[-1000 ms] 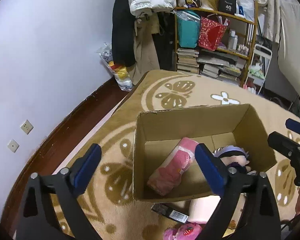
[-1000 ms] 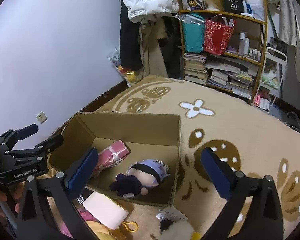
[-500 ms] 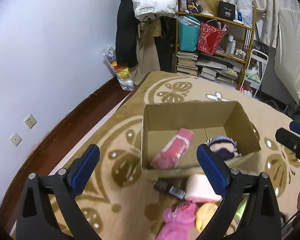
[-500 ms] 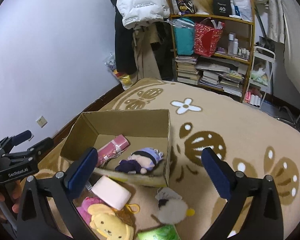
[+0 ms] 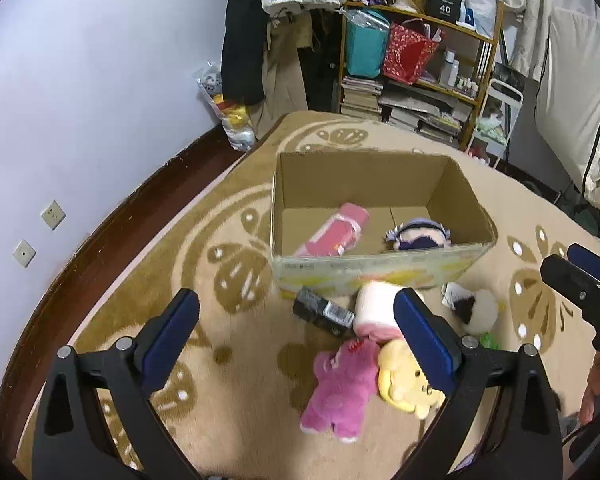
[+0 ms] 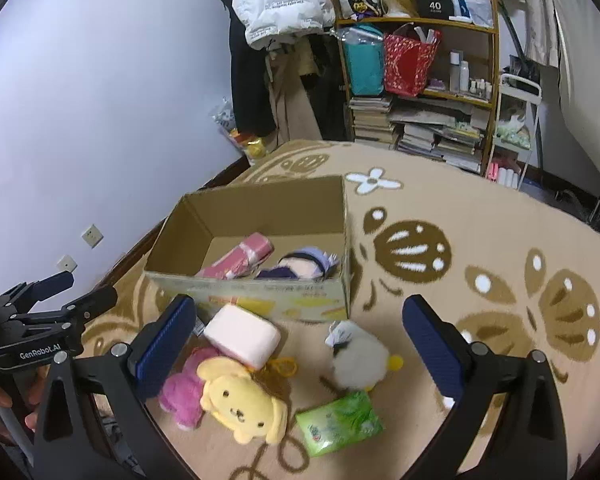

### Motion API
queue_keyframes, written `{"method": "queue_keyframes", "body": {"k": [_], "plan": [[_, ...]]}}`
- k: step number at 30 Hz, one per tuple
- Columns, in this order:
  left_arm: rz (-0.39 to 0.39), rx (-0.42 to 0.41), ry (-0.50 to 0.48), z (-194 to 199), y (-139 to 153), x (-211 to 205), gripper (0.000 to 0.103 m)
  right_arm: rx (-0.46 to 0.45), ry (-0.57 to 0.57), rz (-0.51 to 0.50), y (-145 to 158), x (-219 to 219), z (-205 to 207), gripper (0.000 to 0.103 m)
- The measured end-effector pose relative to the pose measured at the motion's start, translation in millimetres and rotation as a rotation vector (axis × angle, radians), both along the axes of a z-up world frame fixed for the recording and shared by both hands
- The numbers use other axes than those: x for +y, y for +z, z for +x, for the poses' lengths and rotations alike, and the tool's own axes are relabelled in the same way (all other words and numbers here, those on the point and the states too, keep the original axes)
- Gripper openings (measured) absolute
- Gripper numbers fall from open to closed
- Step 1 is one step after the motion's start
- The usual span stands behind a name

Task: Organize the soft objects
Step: 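Withdraw both tools from the box back toward the remaining pile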

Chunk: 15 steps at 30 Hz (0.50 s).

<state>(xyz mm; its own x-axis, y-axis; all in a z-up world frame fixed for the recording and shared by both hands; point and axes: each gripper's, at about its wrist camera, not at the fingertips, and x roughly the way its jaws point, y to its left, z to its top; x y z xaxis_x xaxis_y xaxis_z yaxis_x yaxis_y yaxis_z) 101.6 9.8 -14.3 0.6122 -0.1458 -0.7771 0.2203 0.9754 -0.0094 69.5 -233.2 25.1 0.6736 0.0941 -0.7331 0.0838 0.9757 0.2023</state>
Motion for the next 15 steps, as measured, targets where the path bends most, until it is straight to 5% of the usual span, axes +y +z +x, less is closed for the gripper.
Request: {"method": "queue_keyframes", "body": {"k": [7,15], "plan": [[0.049,0.073,-0.021,-7.7,-27.9,-5.1,0.097,0.027,-0.001,0.032,-19.3,1.5,-10.4,0.103],[0.013,0.174,-0.032,-2.7,-49.8,-1.2,0.097,0.094,0.001,0.004,-40.6,5.3,-9.3,0.103]]}}
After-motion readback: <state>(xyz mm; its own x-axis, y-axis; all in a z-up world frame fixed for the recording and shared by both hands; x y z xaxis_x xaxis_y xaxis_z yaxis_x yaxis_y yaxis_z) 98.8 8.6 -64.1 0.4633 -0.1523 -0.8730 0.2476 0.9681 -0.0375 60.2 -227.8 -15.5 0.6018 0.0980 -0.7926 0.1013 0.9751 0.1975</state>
